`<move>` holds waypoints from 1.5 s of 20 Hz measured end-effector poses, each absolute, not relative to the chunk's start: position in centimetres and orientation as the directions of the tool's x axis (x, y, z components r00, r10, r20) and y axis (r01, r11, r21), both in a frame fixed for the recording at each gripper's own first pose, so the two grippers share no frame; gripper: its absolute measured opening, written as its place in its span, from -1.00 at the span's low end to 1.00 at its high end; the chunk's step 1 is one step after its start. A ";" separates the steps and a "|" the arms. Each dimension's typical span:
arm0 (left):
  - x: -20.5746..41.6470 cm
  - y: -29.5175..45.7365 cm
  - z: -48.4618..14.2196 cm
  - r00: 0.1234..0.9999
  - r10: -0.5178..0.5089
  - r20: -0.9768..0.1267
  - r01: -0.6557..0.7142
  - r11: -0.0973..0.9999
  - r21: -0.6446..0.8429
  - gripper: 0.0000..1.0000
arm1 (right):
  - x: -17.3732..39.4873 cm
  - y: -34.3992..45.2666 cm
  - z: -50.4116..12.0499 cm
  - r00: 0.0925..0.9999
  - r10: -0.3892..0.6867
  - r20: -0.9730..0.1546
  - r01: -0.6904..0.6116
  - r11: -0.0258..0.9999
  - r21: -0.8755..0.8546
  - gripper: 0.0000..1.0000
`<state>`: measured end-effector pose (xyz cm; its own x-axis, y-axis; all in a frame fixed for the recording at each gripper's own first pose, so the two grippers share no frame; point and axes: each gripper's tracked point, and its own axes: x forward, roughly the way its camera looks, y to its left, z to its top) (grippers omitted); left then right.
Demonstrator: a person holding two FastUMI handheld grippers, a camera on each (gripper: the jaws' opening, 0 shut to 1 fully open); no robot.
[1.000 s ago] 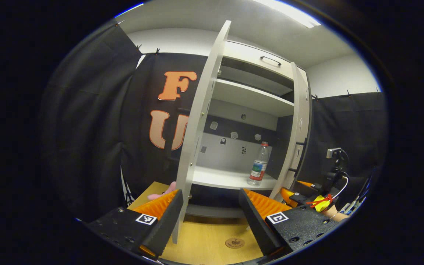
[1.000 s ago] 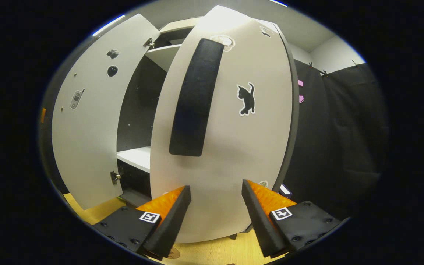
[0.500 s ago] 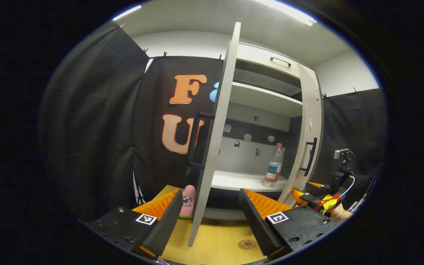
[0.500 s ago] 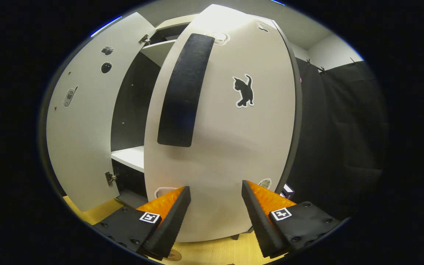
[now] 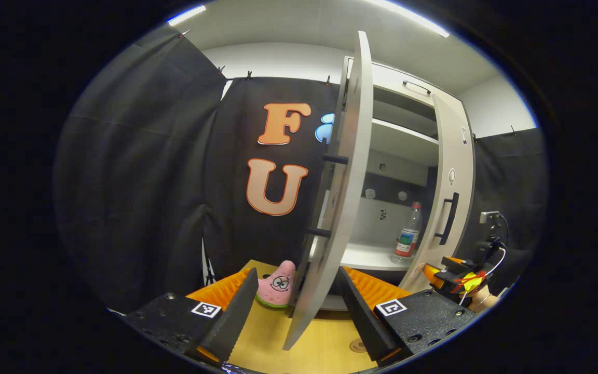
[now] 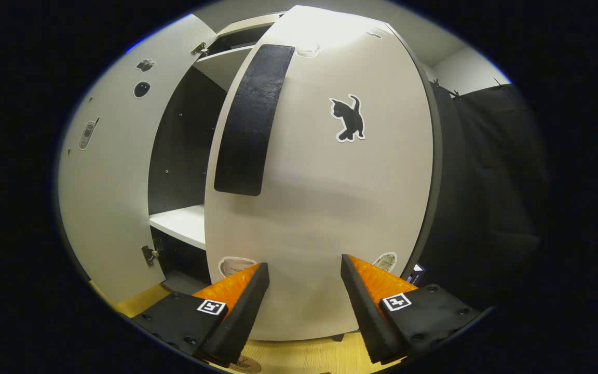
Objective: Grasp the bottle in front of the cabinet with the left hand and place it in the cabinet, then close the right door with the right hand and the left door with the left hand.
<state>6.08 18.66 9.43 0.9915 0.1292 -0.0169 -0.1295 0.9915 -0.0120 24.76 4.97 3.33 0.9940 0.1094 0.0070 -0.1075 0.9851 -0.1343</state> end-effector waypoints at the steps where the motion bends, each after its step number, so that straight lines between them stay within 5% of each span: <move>1: 6.4 19.2 9.2 0.990 0.141 -0.021 -0.142 0.990 -0.008 0.86 | 24.9 5.0 3.3 0.994 0.109 0.007 -0.107 0.986 -0.131 0.87; 13: 9.1 20.8 8.0 0.988 0.152 -0.032 -0.150 0.987 0.053 0.88 | 24.0 4.4 3.8 0.996 0.085 0.002 -0.085 0.993 -0.083 0.89; 30: 11.4 12.1 6.6 0.995 -0.045 -0.085 0.043 0.999 -0.023 0.83 | 13.0 -2.4 9.8 0.996 0.017 0.085 -0.011 0.997 -0.075 0.88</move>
